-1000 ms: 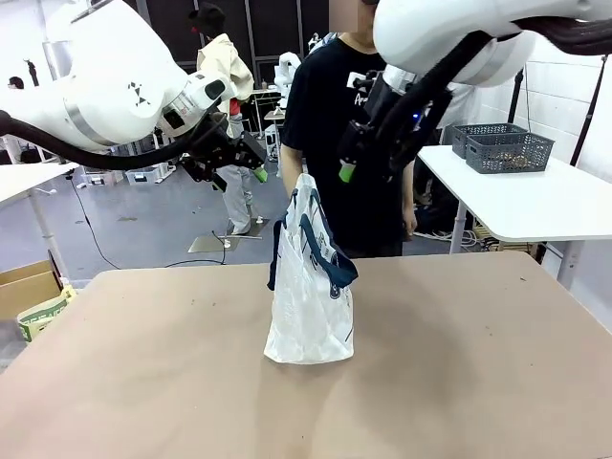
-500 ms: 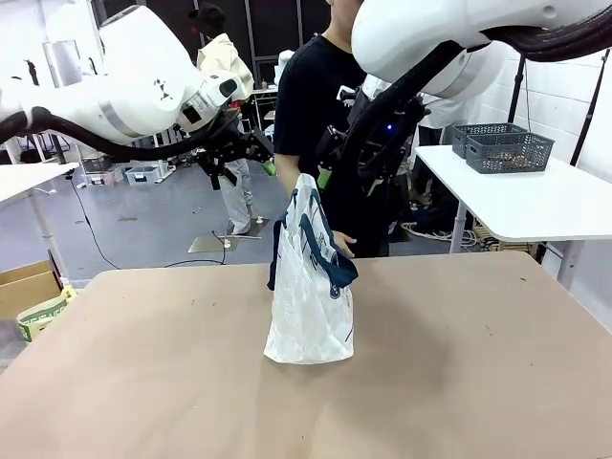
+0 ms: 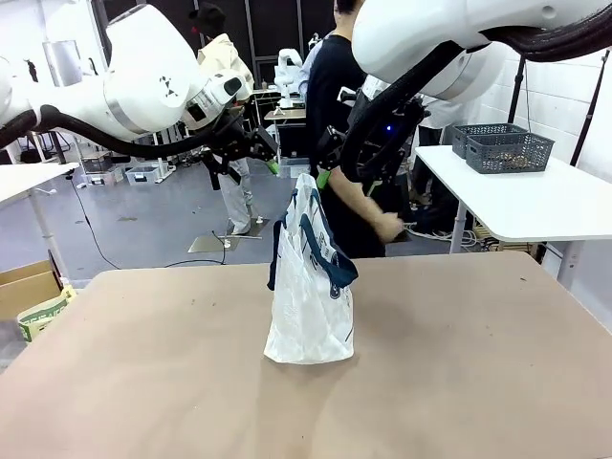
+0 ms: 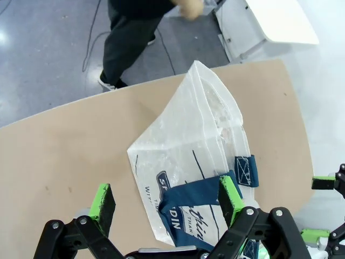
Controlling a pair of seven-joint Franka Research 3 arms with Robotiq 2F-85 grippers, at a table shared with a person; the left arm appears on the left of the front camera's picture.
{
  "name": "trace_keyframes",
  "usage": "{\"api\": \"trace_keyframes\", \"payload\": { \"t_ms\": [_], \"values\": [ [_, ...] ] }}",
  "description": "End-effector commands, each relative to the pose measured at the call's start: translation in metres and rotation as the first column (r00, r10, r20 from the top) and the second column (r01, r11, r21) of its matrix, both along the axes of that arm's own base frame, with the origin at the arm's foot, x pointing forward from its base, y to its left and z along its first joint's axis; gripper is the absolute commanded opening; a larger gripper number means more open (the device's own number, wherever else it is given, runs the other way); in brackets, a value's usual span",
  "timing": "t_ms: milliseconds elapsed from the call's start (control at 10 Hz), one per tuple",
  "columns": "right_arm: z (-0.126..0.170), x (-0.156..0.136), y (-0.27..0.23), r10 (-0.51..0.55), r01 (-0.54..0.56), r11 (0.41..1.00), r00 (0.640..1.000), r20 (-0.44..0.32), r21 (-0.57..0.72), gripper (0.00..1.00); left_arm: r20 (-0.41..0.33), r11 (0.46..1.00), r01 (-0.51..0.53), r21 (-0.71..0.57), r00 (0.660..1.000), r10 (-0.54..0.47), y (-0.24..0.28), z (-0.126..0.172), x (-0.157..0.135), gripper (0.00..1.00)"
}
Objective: Transfer purchased items from the store into the shopping bag.
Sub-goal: Open the Reusable shopping bag in the center of the table.
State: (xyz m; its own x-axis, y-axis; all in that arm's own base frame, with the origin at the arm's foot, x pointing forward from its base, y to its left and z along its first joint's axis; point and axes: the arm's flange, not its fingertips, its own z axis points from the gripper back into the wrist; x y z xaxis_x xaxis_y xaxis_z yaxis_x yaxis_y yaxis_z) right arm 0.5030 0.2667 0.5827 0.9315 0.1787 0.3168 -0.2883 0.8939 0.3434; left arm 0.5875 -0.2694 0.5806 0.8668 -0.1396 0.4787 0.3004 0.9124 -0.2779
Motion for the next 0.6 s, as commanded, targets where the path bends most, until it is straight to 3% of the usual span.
{"api": "trace_keyframes", "payload": {
  "t_ms": [0, 200, 500],
  "values": [
    [0.0, 0.013, 0.001, -0.123, 0.124, 0.992, 0.991, -0.049, 0.02, 1.0, -0.091, 0.999, 0.029, 0.037, 0.996, -0.025, -0.015, 0.012, -0.001, 1.0],
    [0.0, 0.027, 0.002, -0.187, 0.191, 0.981, 0.977, -0.1, 0.031, 1.0, -0.162, 0.999, -0.009, 0.052, 0.987, 0.017, -0.018, 0.012, -0.013, 1.0],
    [-0.003, 0.054, 0.011, -0.21, 0.215, 0.976, 0.967, -0.145, 0.021, 1.0, -0.219, 1.0, 0.008, 0.022, 0.976, -0.003, -0.016, 0.01, -0.046, 1.0]
  ]
}}
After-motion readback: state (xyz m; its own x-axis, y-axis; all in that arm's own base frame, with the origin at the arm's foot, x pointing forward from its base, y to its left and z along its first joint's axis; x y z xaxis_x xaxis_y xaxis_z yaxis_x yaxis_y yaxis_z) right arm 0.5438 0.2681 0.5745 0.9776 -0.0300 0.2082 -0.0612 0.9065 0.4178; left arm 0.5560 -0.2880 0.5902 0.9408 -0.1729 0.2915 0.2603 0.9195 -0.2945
